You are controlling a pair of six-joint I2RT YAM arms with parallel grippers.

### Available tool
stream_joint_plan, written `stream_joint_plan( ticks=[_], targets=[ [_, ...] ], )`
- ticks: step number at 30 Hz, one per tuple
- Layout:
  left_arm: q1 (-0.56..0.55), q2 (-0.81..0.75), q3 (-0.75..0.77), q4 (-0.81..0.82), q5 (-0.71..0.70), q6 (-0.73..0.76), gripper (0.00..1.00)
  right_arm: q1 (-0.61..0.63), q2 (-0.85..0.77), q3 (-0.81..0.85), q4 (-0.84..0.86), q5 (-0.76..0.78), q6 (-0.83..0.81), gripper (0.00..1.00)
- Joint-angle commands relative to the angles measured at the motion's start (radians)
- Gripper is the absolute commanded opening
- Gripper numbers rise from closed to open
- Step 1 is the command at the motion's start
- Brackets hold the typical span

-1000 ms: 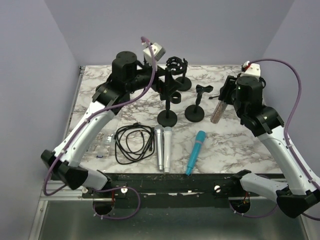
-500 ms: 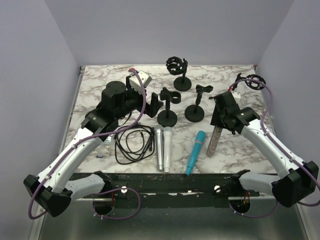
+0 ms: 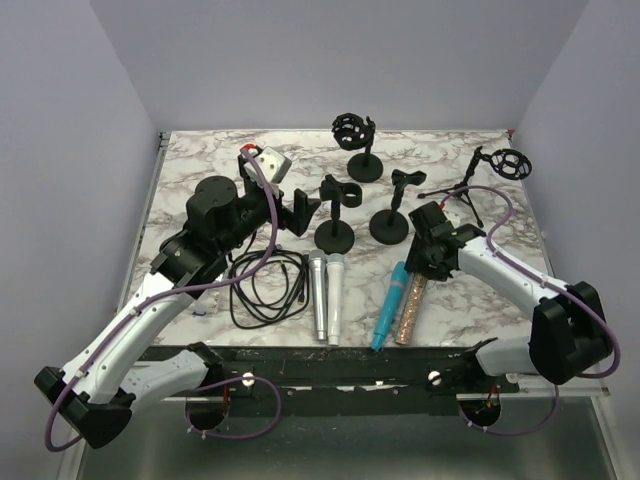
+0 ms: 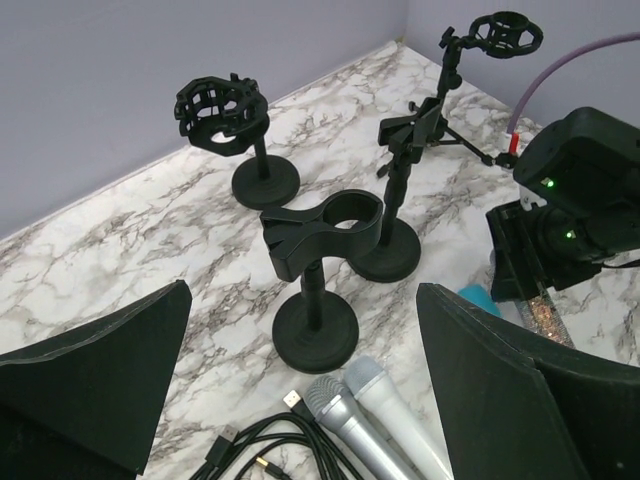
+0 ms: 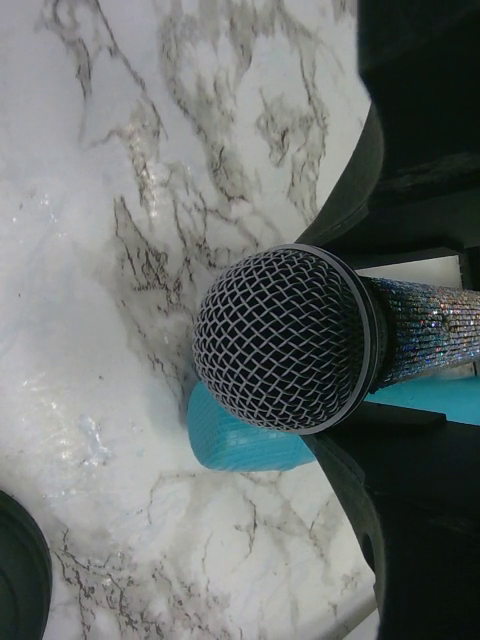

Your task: Remove the microphone from the stand

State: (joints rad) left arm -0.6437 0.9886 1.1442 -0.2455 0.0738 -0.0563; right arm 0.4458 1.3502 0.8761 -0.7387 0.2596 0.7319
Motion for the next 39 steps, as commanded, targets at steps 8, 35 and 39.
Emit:
stream_joint_plan(
  ticks=[8, 35, 39],
  targets=[
    [-0.008, -0.06, -0.038, 0.078, -0.033, -0.053, 0.99, -0.001, 0.088, -0.078, 0.272, -0.114, 0.038, 0.01],
    [-0.012, -0.041, -0.073, 0.11, -0.09, -0.031, 0.99, 0.002, 0.045, -0.256, 0.597, -0.358, -0.021, 0.66],
    [-0.012, -0.03, -0.083, 0.118, -0.105, -0.022, 0.99, 0.002, 0.032, -0.251, 0.598, -0.365, -0.03, 0.72]
  ],
)
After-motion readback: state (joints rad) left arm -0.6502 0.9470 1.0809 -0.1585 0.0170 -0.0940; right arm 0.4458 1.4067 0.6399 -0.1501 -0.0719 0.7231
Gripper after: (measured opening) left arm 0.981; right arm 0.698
